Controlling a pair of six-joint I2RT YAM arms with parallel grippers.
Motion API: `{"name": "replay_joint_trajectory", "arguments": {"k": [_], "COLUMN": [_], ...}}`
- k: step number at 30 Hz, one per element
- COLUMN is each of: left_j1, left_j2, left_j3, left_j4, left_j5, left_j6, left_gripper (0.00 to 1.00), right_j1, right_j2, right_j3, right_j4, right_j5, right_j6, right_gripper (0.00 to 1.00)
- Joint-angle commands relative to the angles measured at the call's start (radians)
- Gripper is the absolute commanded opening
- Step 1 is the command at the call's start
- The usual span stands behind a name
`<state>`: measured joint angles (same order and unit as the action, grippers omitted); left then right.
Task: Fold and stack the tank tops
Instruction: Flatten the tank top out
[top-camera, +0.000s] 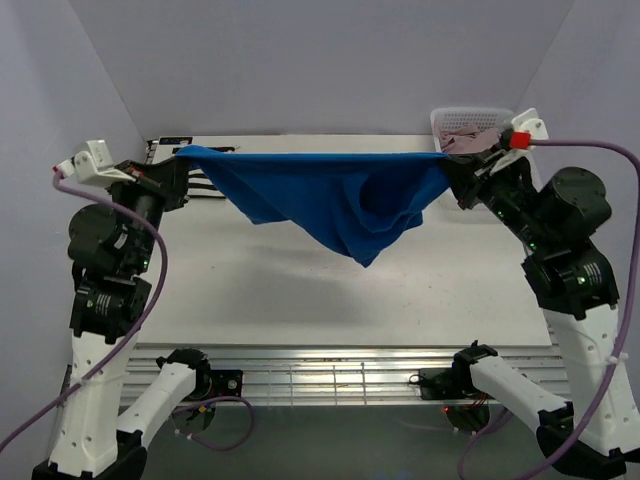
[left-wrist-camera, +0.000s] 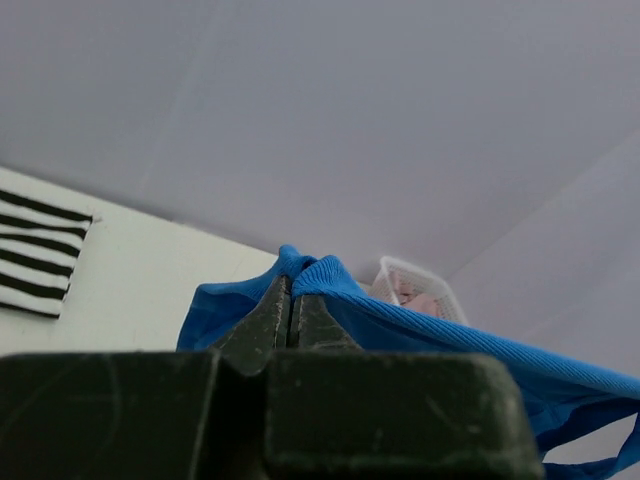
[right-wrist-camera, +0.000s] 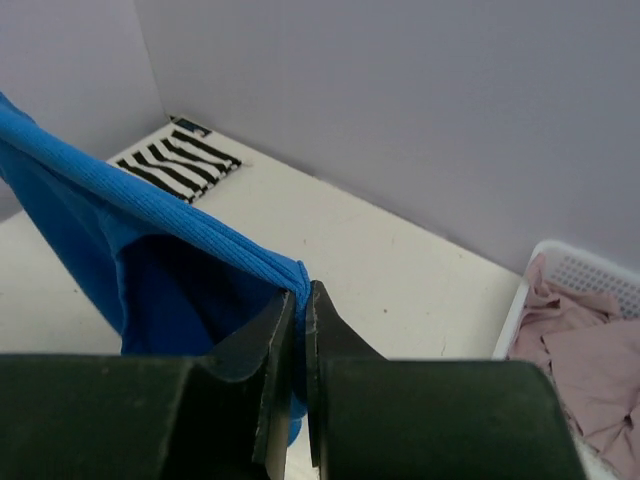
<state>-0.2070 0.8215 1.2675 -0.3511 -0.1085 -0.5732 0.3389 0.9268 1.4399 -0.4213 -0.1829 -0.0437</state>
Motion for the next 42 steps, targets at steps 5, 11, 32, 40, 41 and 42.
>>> {"name": "replay_joint_trajectory", "arguments": {"k": [5,11,32,40,41,42], "left_j1": [0.001,0.001,0.055,0.060,0.063,0.064], "left_j2": [-0.056,0.105,0.749,0.778,0.789,0.794], "left_j3": [0.026,-0.074,-0.124,-0.204,-0.212,-0.214], "left_j4": [-0.015,-0.040,-0.065,-0.039,-0.014,-0.006], "left_j5": [0.066,0.063,0.012,0.024,0.039,0.049], "left_j6": [-0.004,-0.043,-0.080,-0.096,-0.096,-0.096], "left_gripper": [0.00,0.00,0.98,0.98,0.98,0.98], "right_j1": [-0.006,-0.006,-0.083,-0.081,-0.081,-0.081], "right_j2": [-0.068,0.102,0.758,0.658,0.653,0.644], "right_j3": [0.054,-0.031,-0.031,-0.251,-0.266,-0.294], "right_j4": [-0.025,-0.048,-0.057,-0.001,0.016,0.027], "right_j5": [-0.064,-0.003,-0.024,-0.041,-0.036,-0.033], "right_j6": [0.001,0.008,0.119,0.186,0.192,0.206], "right_gripper": [0.08,0.08,0.90,0.90,0.90,0.90]}}
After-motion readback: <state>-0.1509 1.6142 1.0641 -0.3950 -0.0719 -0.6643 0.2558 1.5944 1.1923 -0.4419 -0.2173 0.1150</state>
